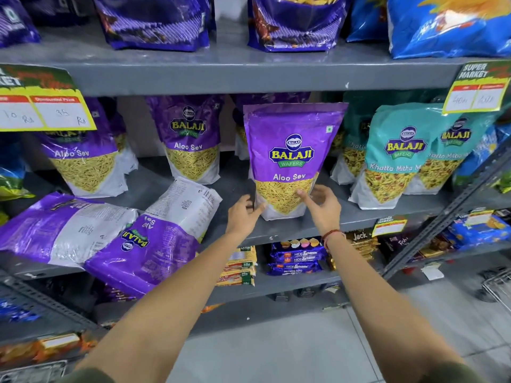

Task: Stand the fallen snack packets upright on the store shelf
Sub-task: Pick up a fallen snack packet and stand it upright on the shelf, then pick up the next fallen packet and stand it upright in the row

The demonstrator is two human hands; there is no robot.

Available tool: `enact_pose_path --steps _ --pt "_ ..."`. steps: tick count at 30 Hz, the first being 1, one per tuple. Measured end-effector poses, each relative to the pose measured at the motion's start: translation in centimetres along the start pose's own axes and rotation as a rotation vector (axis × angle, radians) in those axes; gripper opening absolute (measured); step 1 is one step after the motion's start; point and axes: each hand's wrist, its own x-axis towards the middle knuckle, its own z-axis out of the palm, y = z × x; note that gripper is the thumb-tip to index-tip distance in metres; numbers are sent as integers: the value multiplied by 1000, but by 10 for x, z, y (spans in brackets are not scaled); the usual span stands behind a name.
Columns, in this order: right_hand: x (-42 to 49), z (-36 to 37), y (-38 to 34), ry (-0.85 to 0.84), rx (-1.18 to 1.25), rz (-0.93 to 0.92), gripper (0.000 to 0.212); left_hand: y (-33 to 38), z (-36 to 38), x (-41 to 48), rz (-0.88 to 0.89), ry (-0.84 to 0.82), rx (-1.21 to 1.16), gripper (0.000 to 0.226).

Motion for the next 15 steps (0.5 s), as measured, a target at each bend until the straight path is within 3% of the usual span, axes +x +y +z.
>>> enact_pose_path --steps 3,6,10,12,15 --pt "-25 4 11 135 -42 -139 41 -25 -4 -22 -126 153 -165 54" --pt "-45 23 15 19 -156 -291 29 -53 -3 -36 -294 280 -381 57" --pt "-51 70 -5 -207 -287 -495 23 -45 -10 -46 -479 425 -822 6" --pt "-49 96 -21 -309 -302 -537 27 -45 -14 -44 -512 491 -1042 22" --pt "-41 132 -42 -481 -297 -454 41 -39 -14 -48 -517 543 -1153 40"
